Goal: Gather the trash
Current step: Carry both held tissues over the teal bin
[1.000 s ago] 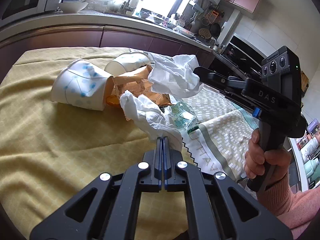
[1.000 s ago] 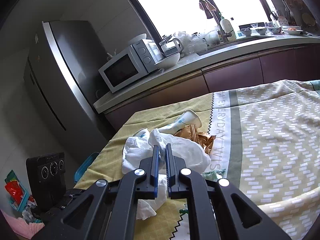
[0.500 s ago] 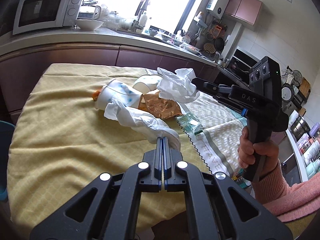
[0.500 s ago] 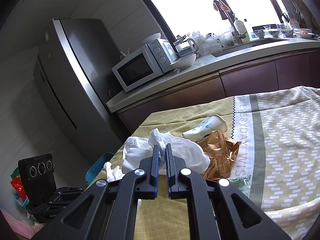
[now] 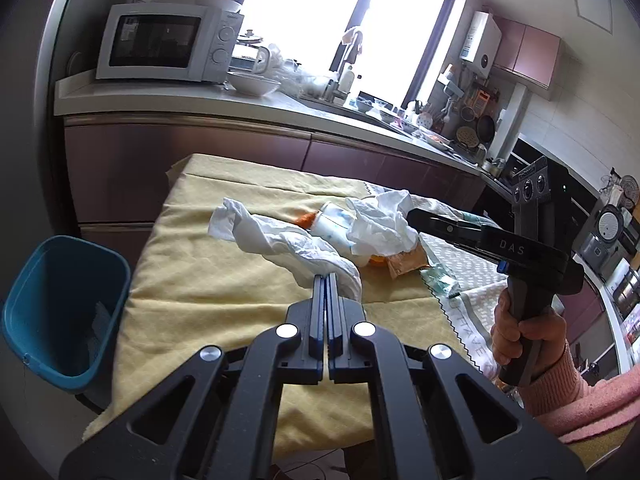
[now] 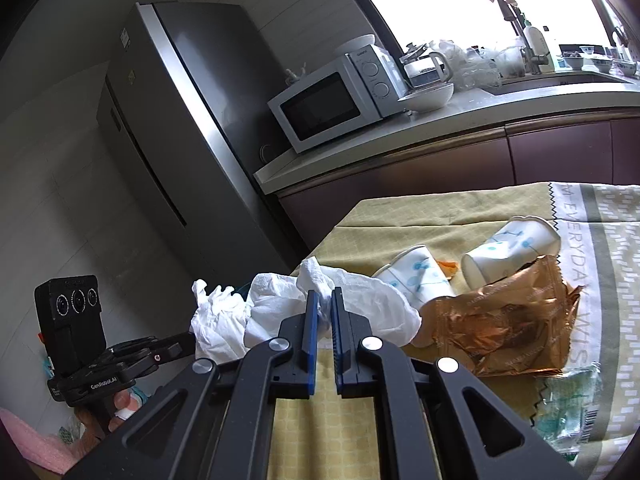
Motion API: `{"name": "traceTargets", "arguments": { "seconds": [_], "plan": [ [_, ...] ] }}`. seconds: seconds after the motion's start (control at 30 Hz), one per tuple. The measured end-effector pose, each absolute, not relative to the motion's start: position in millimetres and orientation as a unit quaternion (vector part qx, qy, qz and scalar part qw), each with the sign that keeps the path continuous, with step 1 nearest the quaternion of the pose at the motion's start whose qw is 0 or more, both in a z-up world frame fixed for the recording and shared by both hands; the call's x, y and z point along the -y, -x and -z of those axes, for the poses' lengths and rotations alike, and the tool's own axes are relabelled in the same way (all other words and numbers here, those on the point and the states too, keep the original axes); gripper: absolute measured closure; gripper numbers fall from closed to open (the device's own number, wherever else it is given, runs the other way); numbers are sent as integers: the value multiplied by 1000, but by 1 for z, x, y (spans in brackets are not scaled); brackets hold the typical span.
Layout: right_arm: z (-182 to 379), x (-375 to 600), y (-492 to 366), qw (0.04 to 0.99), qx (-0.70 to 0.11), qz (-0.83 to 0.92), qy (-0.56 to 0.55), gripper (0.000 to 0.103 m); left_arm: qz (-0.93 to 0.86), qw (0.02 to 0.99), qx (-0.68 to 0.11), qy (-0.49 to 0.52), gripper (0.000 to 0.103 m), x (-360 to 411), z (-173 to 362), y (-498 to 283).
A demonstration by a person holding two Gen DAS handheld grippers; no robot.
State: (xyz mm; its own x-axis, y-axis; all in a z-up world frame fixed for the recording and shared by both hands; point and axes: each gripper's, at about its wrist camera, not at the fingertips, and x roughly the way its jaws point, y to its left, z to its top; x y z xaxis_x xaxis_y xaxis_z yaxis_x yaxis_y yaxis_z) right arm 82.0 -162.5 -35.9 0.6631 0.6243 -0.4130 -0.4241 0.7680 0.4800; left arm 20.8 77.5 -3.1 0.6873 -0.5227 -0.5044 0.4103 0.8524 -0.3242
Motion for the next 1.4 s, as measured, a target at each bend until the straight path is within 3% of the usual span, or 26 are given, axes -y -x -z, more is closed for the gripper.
{"name": "traceTargets", "arguments": {
  "seconds": [0.8,1.4],
  "plan": [
    [33,26,-126,855,-321,-398,-91,97,87,943,-289,140,102,-228,9,-21],
    [36,-56,-148,830,-341,-441,-32,97,23,937,-320,140,102,-263,40,-39]
  ]
}}
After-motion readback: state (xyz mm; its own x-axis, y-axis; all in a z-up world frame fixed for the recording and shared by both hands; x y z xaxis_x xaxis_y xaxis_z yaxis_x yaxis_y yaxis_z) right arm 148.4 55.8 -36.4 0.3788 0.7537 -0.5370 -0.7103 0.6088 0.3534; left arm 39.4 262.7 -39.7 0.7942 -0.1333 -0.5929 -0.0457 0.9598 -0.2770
